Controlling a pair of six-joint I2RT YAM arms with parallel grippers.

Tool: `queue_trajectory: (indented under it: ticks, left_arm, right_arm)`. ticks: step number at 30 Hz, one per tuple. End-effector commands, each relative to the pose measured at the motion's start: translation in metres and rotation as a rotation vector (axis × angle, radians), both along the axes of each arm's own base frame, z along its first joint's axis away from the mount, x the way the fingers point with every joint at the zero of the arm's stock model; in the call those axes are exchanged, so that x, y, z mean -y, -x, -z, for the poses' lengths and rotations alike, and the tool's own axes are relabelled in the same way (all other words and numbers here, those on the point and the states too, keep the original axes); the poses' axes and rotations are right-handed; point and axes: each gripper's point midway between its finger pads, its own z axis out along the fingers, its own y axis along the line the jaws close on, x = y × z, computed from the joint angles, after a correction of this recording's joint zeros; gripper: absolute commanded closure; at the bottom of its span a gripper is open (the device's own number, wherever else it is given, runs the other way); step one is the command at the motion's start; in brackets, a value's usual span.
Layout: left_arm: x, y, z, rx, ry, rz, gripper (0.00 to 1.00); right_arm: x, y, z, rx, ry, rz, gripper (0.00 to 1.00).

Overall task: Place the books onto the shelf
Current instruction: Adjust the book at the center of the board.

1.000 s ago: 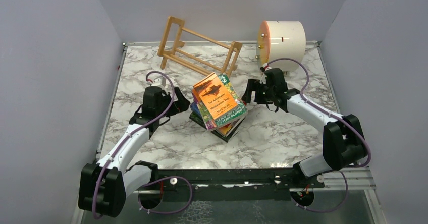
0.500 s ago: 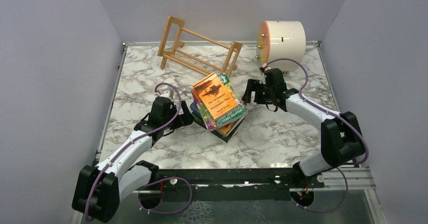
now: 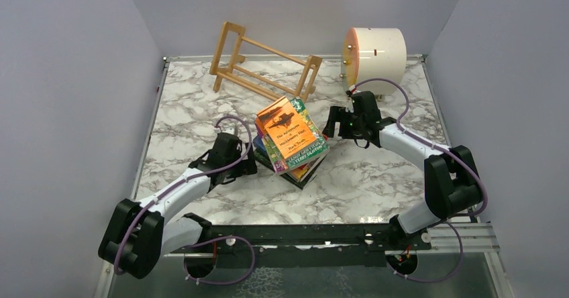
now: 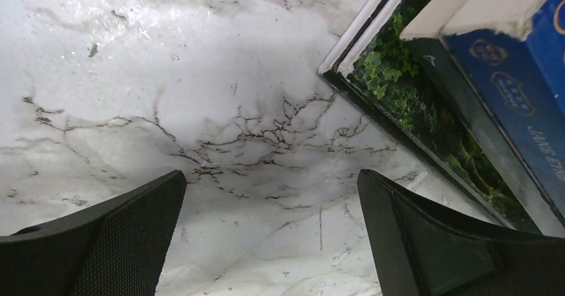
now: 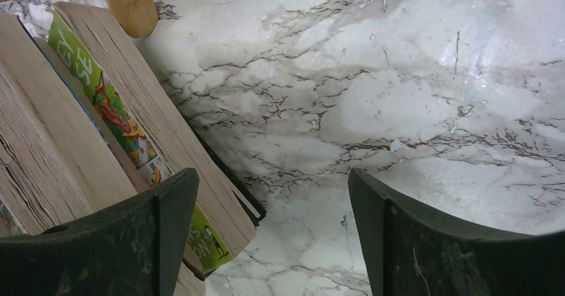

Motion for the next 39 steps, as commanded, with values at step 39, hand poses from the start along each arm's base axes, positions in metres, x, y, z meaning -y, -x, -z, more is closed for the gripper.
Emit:
queue_trajectory:
  ticks: [39]
  left_arm:
    - [0.009, -0.052, 0.01, 0.208, -0.192, -0.136, 0.02]
  right_arm:
    - [0.014, -0.009, 0.009, 0.034, -0.033, -0.016, 0.18]
